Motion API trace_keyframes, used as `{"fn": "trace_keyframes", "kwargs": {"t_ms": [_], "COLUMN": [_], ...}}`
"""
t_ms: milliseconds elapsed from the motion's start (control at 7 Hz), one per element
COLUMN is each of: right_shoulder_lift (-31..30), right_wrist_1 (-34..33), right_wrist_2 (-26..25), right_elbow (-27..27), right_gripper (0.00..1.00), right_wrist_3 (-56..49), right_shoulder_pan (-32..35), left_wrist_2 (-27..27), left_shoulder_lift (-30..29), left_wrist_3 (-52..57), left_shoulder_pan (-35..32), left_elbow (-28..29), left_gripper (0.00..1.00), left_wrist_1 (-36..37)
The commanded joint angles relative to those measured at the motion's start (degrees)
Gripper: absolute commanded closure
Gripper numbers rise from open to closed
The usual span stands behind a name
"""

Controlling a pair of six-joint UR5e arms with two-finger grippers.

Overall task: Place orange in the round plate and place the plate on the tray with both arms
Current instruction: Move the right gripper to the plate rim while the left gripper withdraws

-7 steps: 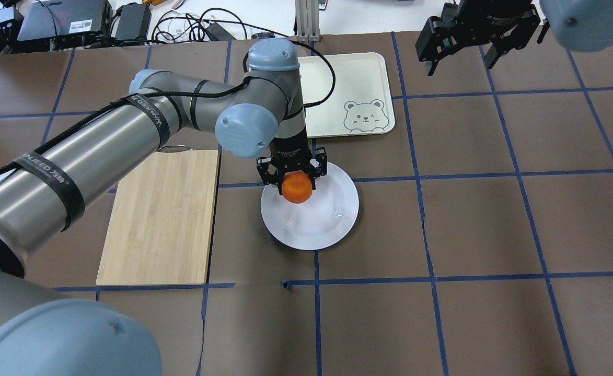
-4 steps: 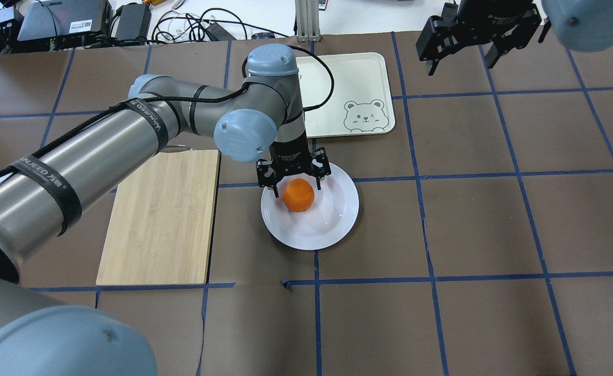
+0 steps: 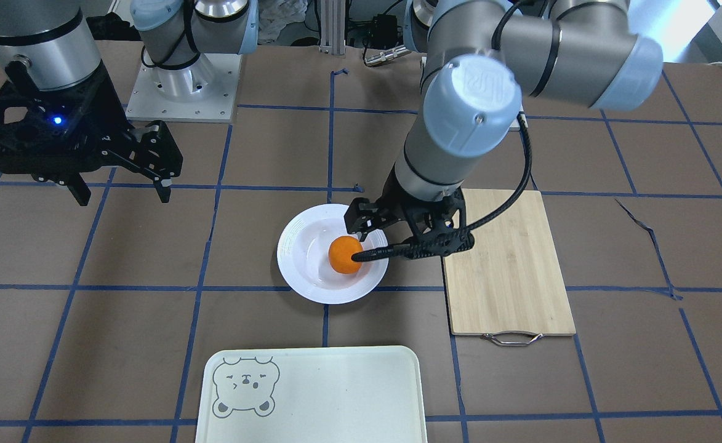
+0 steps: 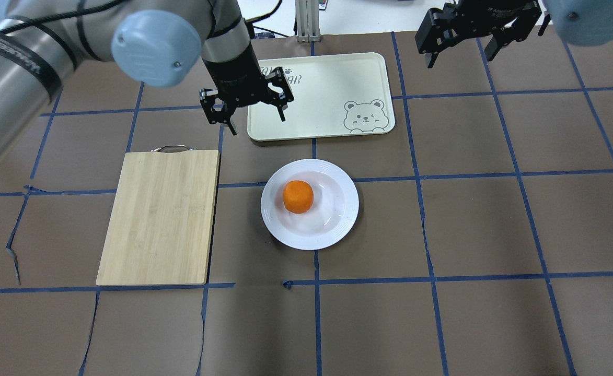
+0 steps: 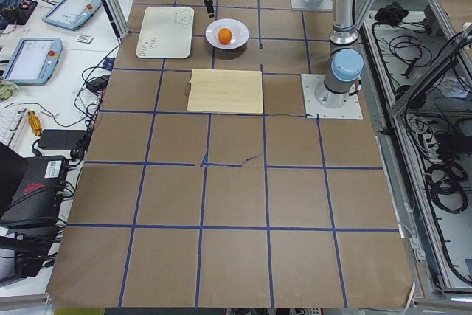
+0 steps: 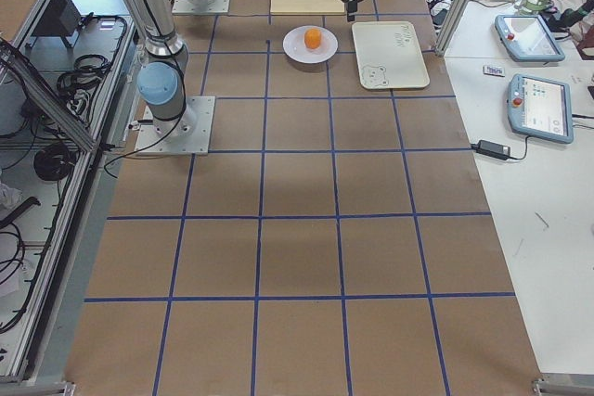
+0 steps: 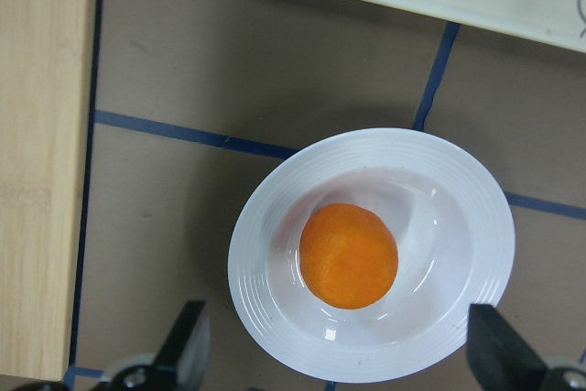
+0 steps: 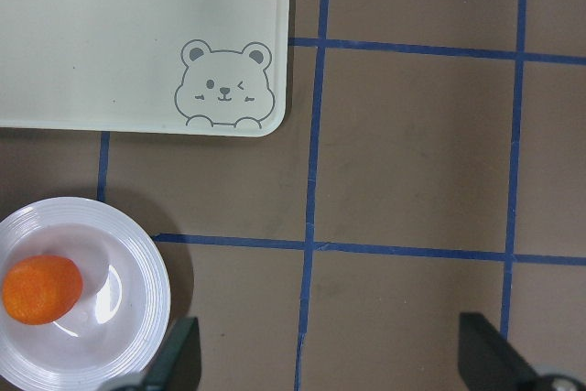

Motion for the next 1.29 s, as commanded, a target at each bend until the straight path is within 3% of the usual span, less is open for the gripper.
{"fn": "trace_keyframes", "kwargs": {"t_ms": [0, 286, 429, 571, 714, 857, 1143], "right_shoulder_lift": [3.23, 4.57, 6.84, 7.04, 6.69, 7.12, 7.21], "right_wrist_1": [2.74, 4.77, 3.74, -2.71, -8.00, -12.14, -17.59], "right_wrist_2": [0.43, 11.54, 15.95, 17.47, 18.01, 24.62, 33.53], "right_elbow": [-0.12, 0.49, 4.58, 11.24, 17.13, 21.54, 28.50], "right_gripper": [0.00, 0.00, 0.00, 0.00, 0.00, 0.00, 0.00], "right_wrist_3": [0.36, 5.51, 5.89, 6.33, 10.25, 11.68, 12.65], "right_shoulder_pan": [-0.47, -0.91, -0.65, -1.69, -1.96, -1.96, -2.14], "left_wrist_2": [3.64, 5.05, 5.58, 5.41, 5.32, 5.41, 5.14], "left_shoulder_lift": [6.93, 9.06, 12.47, 14.94, 15.31, 16.01, 16.98], "left_wrist_3": [5.18, 4.13, 4.22, 5.79, 12.50, 17.88, 18.81], "left_shoulder_pan": [-0.19, -1.42, -0.99, 0.06, 3.55, 4.98, 10.07], "left_elbow": [1.58, -2.26, -5.42, -8.06, -9.74, -11.15, -10.55], "left_gripper": [0.00, 0.00, 0.00, 0.00, 0.00, 0.00, 0.00], "left_wrist_1": [-0.55, 0.33, -1.32, -1.16, 3.97, 7.59, 7.63]}}
